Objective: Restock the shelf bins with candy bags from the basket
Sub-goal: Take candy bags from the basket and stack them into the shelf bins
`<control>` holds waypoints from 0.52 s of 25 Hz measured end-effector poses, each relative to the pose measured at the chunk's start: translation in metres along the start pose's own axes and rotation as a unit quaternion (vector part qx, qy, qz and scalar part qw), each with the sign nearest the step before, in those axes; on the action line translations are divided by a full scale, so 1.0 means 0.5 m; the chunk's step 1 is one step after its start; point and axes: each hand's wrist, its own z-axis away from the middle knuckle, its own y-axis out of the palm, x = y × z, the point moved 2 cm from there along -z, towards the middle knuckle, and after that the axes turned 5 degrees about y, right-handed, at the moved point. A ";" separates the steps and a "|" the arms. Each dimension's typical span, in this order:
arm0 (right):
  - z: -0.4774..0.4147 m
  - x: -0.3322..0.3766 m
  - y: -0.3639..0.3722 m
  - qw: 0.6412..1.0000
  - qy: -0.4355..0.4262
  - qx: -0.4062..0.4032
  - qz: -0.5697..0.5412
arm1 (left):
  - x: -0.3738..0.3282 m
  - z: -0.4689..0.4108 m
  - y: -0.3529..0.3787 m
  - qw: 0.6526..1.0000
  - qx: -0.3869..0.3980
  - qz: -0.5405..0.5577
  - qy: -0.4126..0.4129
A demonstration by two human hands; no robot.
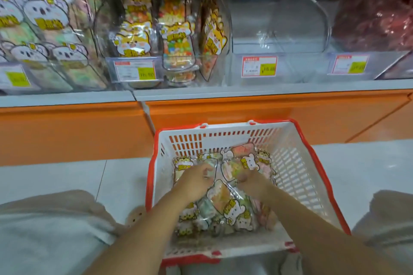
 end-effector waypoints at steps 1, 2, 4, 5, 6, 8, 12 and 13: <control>-0.015 -0.016 0.028 0.999 0.025 0.001 0.043 | 0.017 -0.009 0.015 1.000 0.015 -0.002 -0.021; -0.015 -0.021 0.053 0.997 0.025 0.033 0.060 | 0.032 -0.016 0.028 0.999 0.027 -0.004 -0.041; -0.036 -0.039 0.092 0.998 0.031 0.030 0.047 | 0.060 -0.033 0.051 0.996 0.046 0.019 -0.078; -0.040 -0.040 0.098 0.998 0.030 0.000 0.049 | 0.074 -0.040 0.061 0.994 0.054 0.038 -0.090; -0.040 -0.038 0.100 0.997 0.023 -0.029 0.062 | 0.087 -0.047 0.071 0.992 0.060 0.052 -0.097; -0.039 -0.034 0.101 0.997 0.012 -0.033 0.076 | 0.105 -0.057 0.085 0.990 0.070 0.059 -0.106; -0.066 -0.048 0.017 0.985 0.059 -0.030 0.160 | 0.115 -0.068 0.085 0.990 0.017 0.089 -0.111; -0.067 -0.058 -0.018 0.982 0.084 -0.038 0.167 | 0.119 -0.071 0.079 0.989 -0.012 0.096 -0.116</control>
